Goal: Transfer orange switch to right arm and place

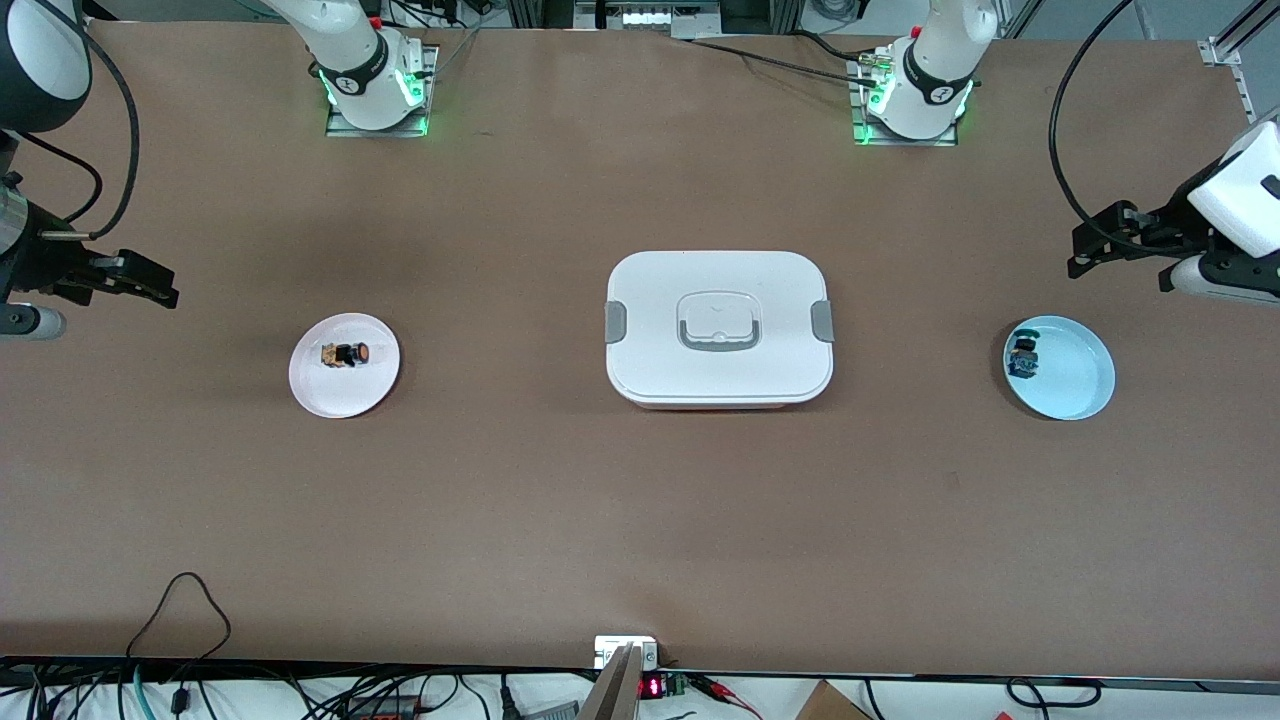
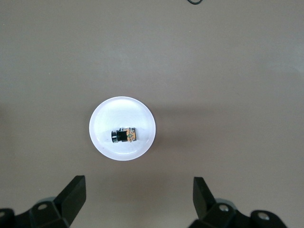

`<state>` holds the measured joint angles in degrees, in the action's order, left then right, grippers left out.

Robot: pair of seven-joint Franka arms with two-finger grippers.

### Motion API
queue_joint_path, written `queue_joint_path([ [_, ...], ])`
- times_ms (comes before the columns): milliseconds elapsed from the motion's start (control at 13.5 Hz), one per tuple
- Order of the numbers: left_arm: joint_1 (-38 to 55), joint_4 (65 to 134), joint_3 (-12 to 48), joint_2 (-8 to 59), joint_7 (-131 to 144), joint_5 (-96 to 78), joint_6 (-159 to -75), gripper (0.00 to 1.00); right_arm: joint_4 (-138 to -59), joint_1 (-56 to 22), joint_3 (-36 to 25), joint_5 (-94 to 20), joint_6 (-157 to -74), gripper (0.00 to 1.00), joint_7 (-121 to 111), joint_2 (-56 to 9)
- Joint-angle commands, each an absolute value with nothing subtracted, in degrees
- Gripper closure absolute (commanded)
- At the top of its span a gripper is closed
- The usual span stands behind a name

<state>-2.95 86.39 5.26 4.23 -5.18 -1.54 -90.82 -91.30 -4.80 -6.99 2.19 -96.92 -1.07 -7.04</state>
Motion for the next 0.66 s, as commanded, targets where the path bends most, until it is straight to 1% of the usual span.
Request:
queue_joint_path([
  [0,-2.81,84.64,5.27,4.66,-5.80,-1.05,-89.30,0.00,-96.58,-3.69,-5.45,2.46,-100.36,0.00,0.26,-3.09],
  [148,-2.81,84.64,5.19,4.66,-5.80,-1.05,-89.30,0.00,-102.02,-3.52,-5.71,2.46,-103.61,0.00,0.70,0.42],
  [369,-2.90,84.64,5.19,4.66,-5.80,-1.05,-89.30,0.00,-100.64,-3.43,-5.89,2.46,-99.24,0.00,0.79,0.44],
  [591,-2.90,84.64,5.19,4.66,-5.80,-1.05,-89.30,0.00,-99.67,-3.25,-5.98,2.37,-97.65,0.00,-0.78,0.18],
])
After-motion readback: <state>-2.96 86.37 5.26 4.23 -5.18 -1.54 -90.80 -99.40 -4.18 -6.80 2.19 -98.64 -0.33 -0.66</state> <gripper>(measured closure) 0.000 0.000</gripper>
